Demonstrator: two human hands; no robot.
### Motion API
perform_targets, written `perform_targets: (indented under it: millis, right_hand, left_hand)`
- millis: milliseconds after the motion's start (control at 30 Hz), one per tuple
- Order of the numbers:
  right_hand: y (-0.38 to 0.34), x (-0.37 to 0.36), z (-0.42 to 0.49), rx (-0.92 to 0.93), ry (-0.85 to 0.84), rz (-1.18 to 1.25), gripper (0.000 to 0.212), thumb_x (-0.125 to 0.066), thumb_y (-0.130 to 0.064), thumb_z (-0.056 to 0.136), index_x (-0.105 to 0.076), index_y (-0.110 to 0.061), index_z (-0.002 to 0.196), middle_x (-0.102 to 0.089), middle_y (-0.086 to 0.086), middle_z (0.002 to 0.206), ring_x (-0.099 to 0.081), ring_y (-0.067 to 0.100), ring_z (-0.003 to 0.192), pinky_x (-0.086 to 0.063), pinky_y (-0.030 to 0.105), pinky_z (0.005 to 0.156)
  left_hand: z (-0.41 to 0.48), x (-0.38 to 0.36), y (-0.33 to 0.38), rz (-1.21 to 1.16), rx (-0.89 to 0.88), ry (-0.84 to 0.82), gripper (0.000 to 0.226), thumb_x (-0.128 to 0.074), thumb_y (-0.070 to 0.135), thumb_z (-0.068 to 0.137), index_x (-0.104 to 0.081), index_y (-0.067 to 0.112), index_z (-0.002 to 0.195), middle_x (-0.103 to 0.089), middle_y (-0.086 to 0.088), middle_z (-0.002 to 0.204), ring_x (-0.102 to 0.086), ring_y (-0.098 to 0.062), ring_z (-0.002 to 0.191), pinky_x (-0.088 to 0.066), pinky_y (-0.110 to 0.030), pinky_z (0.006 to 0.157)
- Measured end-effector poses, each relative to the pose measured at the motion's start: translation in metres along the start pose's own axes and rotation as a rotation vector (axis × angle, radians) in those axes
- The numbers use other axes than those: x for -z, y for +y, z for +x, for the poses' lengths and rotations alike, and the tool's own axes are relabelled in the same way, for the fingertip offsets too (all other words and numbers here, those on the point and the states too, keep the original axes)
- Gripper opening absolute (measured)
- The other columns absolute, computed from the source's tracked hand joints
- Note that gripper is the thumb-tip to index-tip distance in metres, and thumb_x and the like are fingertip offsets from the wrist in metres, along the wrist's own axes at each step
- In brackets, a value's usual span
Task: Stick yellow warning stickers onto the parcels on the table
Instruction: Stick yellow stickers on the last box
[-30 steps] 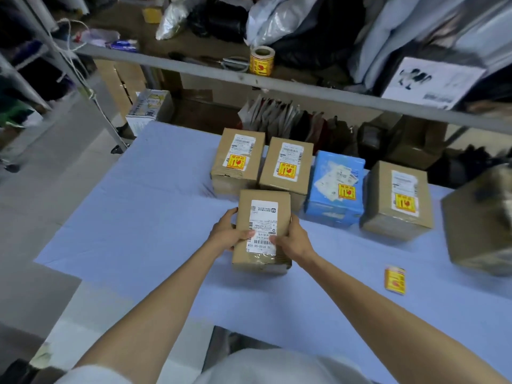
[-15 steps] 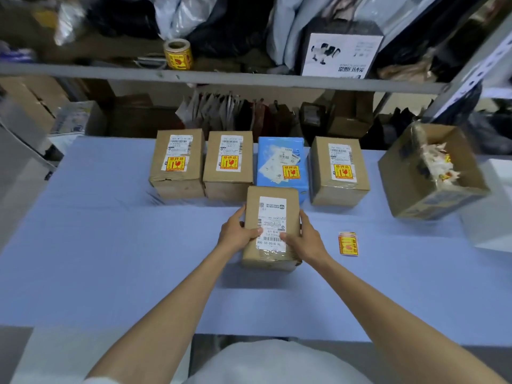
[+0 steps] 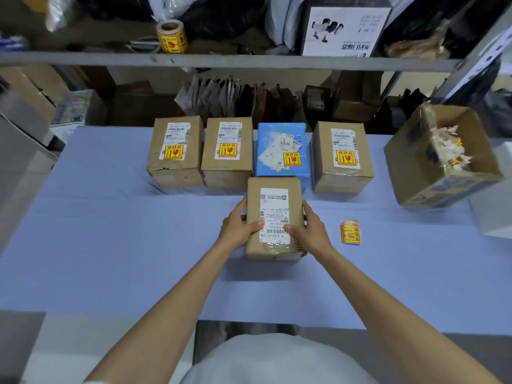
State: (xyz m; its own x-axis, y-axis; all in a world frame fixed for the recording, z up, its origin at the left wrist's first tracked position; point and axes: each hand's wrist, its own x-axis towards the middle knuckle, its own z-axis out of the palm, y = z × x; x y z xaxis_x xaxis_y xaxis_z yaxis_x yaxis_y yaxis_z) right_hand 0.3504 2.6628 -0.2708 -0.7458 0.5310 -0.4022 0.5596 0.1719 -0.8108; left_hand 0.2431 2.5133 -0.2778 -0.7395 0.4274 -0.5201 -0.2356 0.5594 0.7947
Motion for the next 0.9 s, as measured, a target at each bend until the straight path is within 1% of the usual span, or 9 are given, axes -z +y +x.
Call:
perform_targets:
  millis: [233,333,433,500,567,633,733,800,900]
  right_hand:
    - [0.013,-0.001,-0.001,0.022,-0.001,-0.029,0.06,-0.068,-0.017,0.083,-0.039,-0.024,0.135,-0.059,0.002,0.126,-0.06,0.025,0.108,-0.052,0.048,0.09]
    - [0.02,0.005,0.0,0.027,-0.03,0.043,0.067,-0.07,-0.018,0.084,-0.037,-0.025,0.142,-0.056,-0.004,0.119,-0.059,0.019,0.103,-0.052,0.04,0.089]
    - [0.039,0.02,0.005,-0.023,0.038,0.11,0.058,-0.068,-0.026,0.087,-0.045,-0.017,0.139,-0.059,0.005,0.124,-0.06,0.021,0.102,-0.052,0.043,0.091]
    - [0.054,0.03,0.01,-0.02,0.201,-0.06,0.044,-0.064,-0.02,0.09,-0.053,-0.007,0.13,-0.062,0.013,0.121,-0.061,0.026,0.099,-0.051,0.043,0.089]
    - [0.068,0.041,0.012,-0.027,0.3,-0.359,0.039,-0.057,-0.004,0.09,-0.051,0.0,0.128,-0.057,0.019,0.124,-0.054,0.032,0.111,-0.046,0.042,0.086]
    - [0.08,0.046,0.012,-0.102,0.261,-0.588,0.046,-0.051,0.002,0.087,-0.041,0.004,0.132,-0.045,0.021,0.132,-0.039,0.036,0.124,-0.046,0.044,0.085]
    - [0.104,0.036,0.007,-0.152,0.059,-0.806,0.058,-0.047,-0.004,0.09,-0.023,0.009,0.142,-0.02,0.025,0.151,-0.019,0.038,0.141,-0.036,0.043,0.105]
    - [0.12,0.025,0.004,-0.038,-0.022,-0.794,0.062,-0.044,0.0,0.091,-0.017,0.006,0.146,-0.008,0.02,0.158,-0.009,0.034,0.147,-0.026,0.038,0.114]
    - [0.124,0.019,0.002,0.102,0.035,-0.652,0.054,-0.048,0.003,0.09,-0.032,0.003,0.143,-0.027,0.019,0.152,-0.029,0.037,0.139,-0.036,0.04,0.106]
  left_hand:
    - [-0.005,-0.004,-0.004,0.018,0.009,0.005,0.087,-0.075,0.025,0.081,-0.023,0.033,0.15,-0.062,-0.008,0.127,-0.061,-0.023,0.111,-0.048,-0.037,0.099]
    - [-0.009,-0.005,-0.003,0.043,-0.01,-0.002,0.085,-0.072,0.025,0.084,-0.021,0.033,0.151,-0.059,-0.007,0.128,-0.059,-0.024,0.115,-0.047,-0.037,0.1]
    - [-0.013,-0.006,-0.002,0.04,-0.016,-0.014,0.082,-0.07,0.024,0.086,-0.02,0.033,0.15,-0.057,-0.007,0.13,-0.058,-0.024,0.115,-0.046,-0.037,0.1]
    - [-0.014,-0.007,-0.002,0.041,-0.019,-0.014,0.081,-0.07,0.024,0.086,-0.02,0.033,0.15,-0.057,-0.007,0.131,-0.057,-0.025,0.116,-0.046,-0.037,0.101]
    - [-0.013,-0.007,0.0,0.055,-0.019,-0.007,0.08,-0.069,0.024,0.086,-0.021,0.033,0.15,-0.056,-0.008,0.131,-0.057,-0.025,0.117,-0.045,-0.038,0.101]
    - [-0.012,-0.008,0.001,0.058,-0.012,-0.004,0.08,-0.069,0.023,0.086,-0.022,0.032,0.15,-0.057,-0.008,0.131,-0.058,-0.025,0.116,-0.046,-0.037,0.101]
    - [-0.014,-0.011,-0.001,0.062,0.001,0.007,0.079,-0.069,0.025,0.087,-0.021,0.033,0.15,-0.057,-0.007,0.132,-0.057,-0.024,0.118,-0.045,-0.04,0.103]
    - [-0.016,-0.012,-0.002,0.065,0.002,0.016,0.078,-0.067,0.027,0.088,-0.021,0.033,0.15,-0.056,-0.006,0.133,-0.055,-0.023,0.12,-0.044,-0.039,0.103]
    - [-0.016,-0.012,0.0,0.057,-0.008,0.011,0.078,-0.067,0.025,0.088,-0.021,0.032,0.151,-0.056,-0.006,0.133,-0.054,-0.023,0.121,-0.044,-0.038,0.103]
